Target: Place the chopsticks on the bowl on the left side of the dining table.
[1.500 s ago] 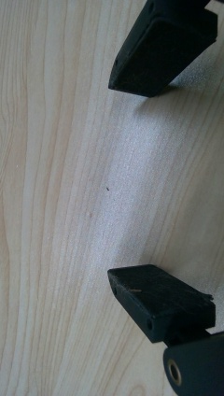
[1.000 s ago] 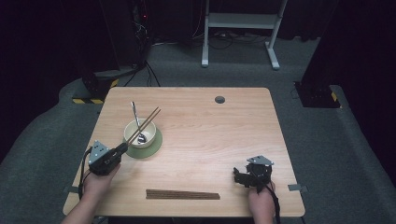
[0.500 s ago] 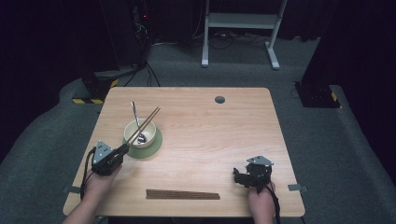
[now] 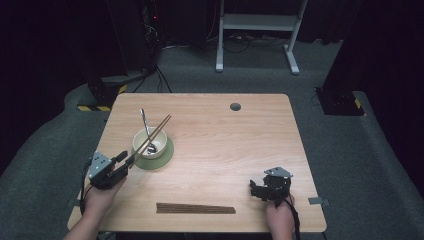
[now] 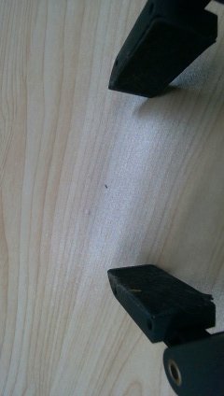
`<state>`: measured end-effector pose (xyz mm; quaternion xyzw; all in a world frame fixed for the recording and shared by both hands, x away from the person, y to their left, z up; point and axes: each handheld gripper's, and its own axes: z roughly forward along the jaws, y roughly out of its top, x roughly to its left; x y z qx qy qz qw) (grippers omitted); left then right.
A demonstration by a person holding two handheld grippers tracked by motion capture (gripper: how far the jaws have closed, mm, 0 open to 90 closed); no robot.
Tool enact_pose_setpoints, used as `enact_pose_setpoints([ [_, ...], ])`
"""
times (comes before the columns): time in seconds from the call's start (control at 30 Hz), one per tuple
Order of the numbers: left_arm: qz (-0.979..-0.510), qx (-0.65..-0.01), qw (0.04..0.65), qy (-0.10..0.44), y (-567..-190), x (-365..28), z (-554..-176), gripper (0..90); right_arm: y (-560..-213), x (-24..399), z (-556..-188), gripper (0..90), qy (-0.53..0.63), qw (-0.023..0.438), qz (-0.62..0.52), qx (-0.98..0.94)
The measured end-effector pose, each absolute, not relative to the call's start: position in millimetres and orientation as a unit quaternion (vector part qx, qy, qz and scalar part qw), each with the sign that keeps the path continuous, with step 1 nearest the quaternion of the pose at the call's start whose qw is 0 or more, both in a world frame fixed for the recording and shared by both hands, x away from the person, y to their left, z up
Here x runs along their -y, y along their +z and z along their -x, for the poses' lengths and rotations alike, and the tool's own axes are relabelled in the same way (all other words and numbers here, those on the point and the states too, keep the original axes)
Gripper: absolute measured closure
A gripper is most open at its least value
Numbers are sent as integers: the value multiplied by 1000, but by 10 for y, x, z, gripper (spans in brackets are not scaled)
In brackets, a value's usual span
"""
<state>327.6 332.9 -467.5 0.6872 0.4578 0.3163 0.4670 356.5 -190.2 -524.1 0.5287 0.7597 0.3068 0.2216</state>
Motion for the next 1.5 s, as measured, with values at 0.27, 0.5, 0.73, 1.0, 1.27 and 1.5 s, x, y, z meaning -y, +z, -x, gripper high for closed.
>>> enact_pose_setpoints([
  [0.27, -717, -447, 428, 321, -4798, -3355, -3255, 476, -5241, 1902, -3565, 89, 307, 221, -528, -760],
  [0.5, -725, -447, 419, 313, -4868, -3328, -3336, 487, -5241, 1902, -3565, 89, 307, 221, -528, -760],
  [0.73, -722, -453, 419, 314, -4892, -3336, -3395, 559, -5241, 1901, -3564, 90, 307, 222, -528, -760],
  [1.0, -720, -452, 426, 312, -4898, -3303, -3400, 650, -5241, 1902, -3565, 89, 307, 222, -528, -760],
  [1.27, -718, -455, 418, 319, -4903, -3248, -3399, 704, -5241, 1902, -3565, 89, 307, 222, -528, -761],
  [1.5, -715, -458, 424, 315, -4905, -3273, -3400, 751, -5241, 1902, -3565, 90, 307, 222, -527, -761],
])
